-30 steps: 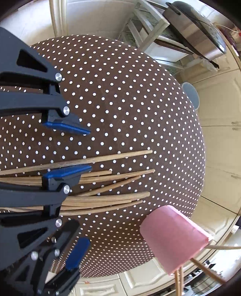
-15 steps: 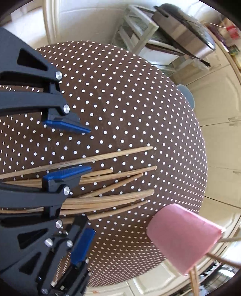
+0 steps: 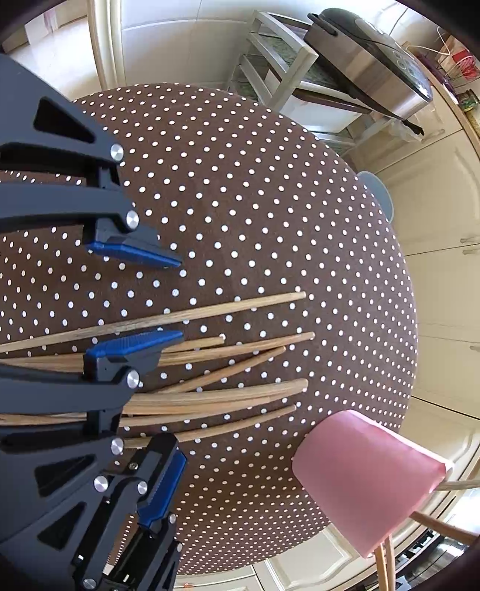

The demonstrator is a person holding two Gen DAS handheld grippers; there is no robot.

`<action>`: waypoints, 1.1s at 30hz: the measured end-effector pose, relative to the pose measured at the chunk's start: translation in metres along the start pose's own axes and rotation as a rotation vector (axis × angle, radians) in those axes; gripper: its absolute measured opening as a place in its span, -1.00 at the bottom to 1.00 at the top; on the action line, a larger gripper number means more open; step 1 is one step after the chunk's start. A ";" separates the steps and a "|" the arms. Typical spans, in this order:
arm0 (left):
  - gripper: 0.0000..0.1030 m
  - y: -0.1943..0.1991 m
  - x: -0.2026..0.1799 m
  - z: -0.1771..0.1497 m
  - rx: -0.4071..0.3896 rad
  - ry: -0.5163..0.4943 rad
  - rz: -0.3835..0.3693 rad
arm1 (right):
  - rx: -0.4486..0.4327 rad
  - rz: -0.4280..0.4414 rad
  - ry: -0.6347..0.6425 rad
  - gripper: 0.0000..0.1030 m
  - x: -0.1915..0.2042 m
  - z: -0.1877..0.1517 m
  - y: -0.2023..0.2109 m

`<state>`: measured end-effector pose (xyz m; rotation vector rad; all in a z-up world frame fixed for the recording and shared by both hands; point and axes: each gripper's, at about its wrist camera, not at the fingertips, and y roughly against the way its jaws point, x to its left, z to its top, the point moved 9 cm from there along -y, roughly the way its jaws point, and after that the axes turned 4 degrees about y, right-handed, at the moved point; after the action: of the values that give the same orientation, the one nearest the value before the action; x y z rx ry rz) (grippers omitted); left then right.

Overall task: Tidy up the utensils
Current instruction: 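Close the left gripper on one chopstick while the right gripper closes on another, then lift both held chopsticks upright and carry them over the pink cup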

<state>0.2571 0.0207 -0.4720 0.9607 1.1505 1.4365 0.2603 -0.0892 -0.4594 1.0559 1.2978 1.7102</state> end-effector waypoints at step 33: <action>-0.90 0.060 0.012 0.001 -0.151 0.096 -0.241 | -0.076 0.130 -0.055 -0.89 -0.006 -0.012 0.043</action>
<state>0.2425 0.0311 -0.4139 0.6313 1.1669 1.3629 0.2490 -0.1089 -0.4203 1.1562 1.1429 1.7987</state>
